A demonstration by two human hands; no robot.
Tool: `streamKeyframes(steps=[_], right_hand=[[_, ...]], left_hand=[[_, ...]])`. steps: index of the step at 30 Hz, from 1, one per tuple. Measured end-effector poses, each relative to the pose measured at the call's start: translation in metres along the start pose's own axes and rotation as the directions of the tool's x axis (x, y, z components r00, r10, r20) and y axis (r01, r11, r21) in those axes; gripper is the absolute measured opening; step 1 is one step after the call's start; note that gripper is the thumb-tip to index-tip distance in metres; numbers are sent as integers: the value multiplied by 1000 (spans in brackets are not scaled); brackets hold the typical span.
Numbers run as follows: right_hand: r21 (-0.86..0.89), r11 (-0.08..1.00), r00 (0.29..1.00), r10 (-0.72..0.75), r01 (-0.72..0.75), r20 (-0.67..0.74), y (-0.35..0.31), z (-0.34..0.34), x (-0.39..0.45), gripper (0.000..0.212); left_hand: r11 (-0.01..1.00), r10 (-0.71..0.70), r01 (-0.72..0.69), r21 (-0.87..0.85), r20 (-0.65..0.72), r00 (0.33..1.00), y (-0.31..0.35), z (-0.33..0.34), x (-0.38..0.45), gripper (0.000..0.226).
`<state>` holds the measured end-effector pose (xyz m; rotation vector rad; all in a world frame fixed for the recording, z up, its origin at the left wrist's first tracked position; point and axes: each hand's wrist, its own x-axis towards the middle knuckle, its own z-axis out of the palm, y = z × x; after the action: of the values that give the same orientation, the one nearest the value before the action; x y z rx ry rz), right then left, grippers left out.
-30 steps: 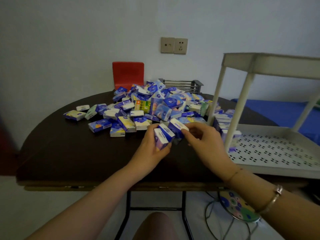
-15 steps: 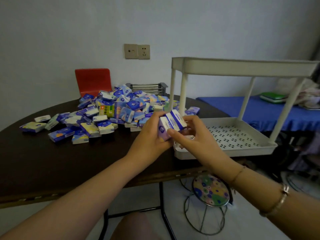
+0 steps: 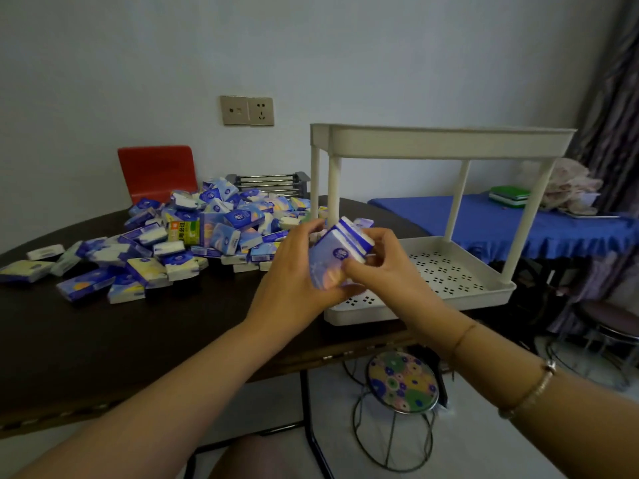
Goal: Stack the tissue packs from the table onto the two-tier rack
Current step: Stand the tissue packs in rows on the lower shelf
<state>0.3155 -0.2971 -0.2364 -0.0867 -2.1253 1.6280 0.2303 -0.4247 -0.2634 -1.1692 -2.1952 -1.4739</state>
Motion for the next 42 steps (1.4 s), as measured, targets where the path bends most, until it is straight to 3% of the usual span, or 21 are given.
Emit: streamKeyframes(steps=[3, 6, 9, 12, 15, 19, 25, 31, 34, 37, 42], right_hand=[[31, 999, 1000, 10, -10, 10, 3, -11, 2, 42], [17, 999, 999, 28, -29, 29, 10, -19, 3, 43], [47, 998, 999, 48, -48, -6, 20, -26, 6, 38], [52, 996, 995, 79, -75, -65, 29, -36, 13, 40], [41, 995, 991, 90, -87, -100, 38, -45, 19, 42], [-107, 989, 995, 93, -97, -39, 47, -46, 29, 48], [-288, 956, 985, 93, -47, 145, 44, -30, 58, 53], [-600, 793, 974, 38, 107, 225, 65, -12, 58, 74], [-631, 766, 975, 28, 120, 220, 67, -10, 54, 79], [-654, 750, 955, 114, 98, 273, 66, -12, 55, 84], [-553, 833, 894, 270, -31, 357, 60, -16, 52, 85]], left_hand=[[1000, -30, 30, 0, 46, 998, -8, -5, -9, 105], [993, -95, 85, 79, 123, 988, -17, -3, -13, 100], [982, -136, 107, 156, 189, 973, -30, 5, -9, 68], [984, -164, 148, 99, 192, 968, -31, 13, -4, 30], [976, -210, 193, 100, 211, 955, -31, 16, 1, 18], [960, -261, 209, 189, 323, 910, -40, 13, 3, 28], [952, -262, 184, 244, 341, 903, -46, -1, 7, 23], [954, -276, 221, 203, 306, 911, -50, -6, 4, 26], [954, -281, 230, 193, 296, 913, -50, -3, 3, 28], [951, -289, 246, 186, 258, 922, -48, 0, 3, 32], [950, -290, 246, 194, 247, 925, -44, 3, 4, 49]])
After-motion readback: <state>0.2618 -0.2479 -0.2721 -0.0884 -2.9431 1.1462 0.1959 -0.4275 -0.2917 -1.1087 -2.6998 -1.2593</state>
